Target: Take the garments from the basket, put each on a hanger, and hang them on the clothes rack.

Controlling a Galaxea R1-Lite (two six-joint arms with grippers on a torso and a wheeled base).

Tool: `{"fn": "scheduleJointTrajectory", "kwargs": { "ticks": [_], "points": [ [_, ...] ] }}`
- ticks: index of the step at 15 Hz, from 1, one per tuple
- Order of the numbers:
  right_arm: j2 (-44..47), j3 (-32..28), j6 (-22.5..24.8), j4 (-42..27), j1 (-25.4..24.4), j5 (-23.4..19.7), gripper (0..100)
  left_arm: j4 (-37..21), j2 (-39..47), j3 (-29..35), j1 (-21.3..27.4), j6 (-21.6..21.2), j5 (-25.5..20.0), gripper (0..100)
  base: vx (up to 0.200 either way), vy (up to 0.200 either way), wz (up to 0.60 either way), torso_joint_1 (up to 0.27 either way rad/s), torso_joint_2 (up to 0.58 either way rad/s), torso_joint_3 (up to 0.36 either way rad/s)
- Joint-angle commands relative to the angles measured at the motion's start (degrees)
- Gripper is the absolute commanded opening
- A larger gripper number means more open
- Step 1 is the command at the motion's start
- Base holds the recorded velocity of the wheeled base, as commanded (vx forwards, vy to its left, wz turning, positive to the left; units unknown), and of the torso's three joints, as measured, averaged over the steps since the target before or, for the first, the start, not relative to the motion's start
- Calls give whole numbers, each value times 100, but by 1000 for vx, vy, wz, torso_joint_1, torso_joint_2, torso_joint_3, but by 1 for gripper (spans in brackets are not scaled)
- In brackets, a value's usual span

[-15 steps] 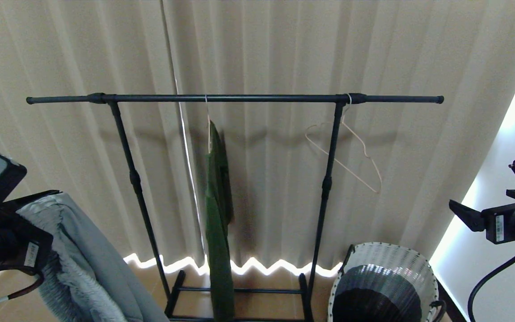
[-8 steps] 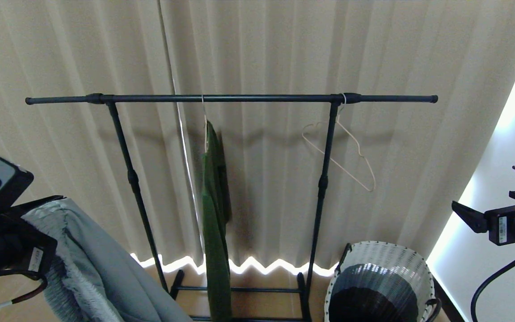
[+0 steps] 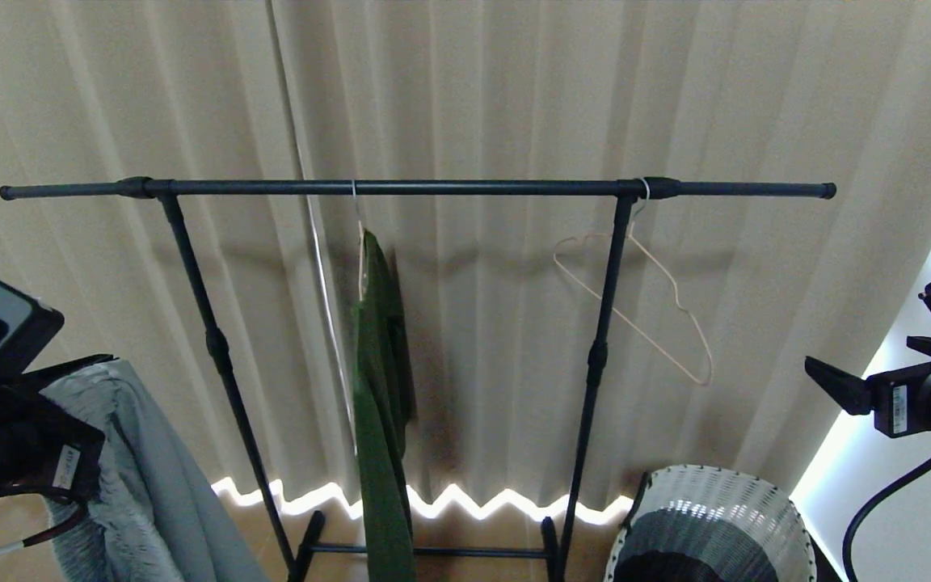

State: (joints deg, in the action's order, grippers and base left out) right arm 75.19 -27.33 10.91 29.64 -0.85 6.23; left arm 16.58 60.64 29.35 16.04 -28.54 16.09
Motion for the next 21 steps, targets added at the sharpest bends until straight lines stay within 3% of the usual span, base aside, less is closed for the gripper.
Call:
{"fn": "scheduleJointTrajectory", "kwargs": {
  "ticks": [1,5,8,9,10,15,18,21],
  "points": [
    [75,-88,8,-2,-143,1,100,12,89,-9,-163,-3,-1,0,200,0,0,2,2,2],
    [400,-466,16,-195,-547,10,100,12,89,-53,-145,-11,-1,0,200,0,0,4,4,1],
    [576,-1327,8,-1540,-838,1,100,21,62,-149,-101,-29,-10,0,67,0,0,4,2,1],
    [576,-1327,8,-1540,-838,1,100,21,62,-149,-101,-29,-10,0,0,0,0,0,0,0],
    [936,-1837,-19,-2111,-838,-8,100,21,54,-141,-101,-47,-10,0,0,0,0,0,0,0],
    [1771,-2479,-449,-2208,-846,-8,100,21,18,-185,4,-55,-10,0,0,0,0,0,0,0],
    [2105,-2655,-924,-2216,-855,-8,100,21,10,-193,110,-55,-10,0,0,0,0,0,0,0],
    [2193,-2690,-1003,-2208,-855,-8,100,21,-17,-211,118,-55,-10,0,0,0,0,0,0,0]
  ]
}}
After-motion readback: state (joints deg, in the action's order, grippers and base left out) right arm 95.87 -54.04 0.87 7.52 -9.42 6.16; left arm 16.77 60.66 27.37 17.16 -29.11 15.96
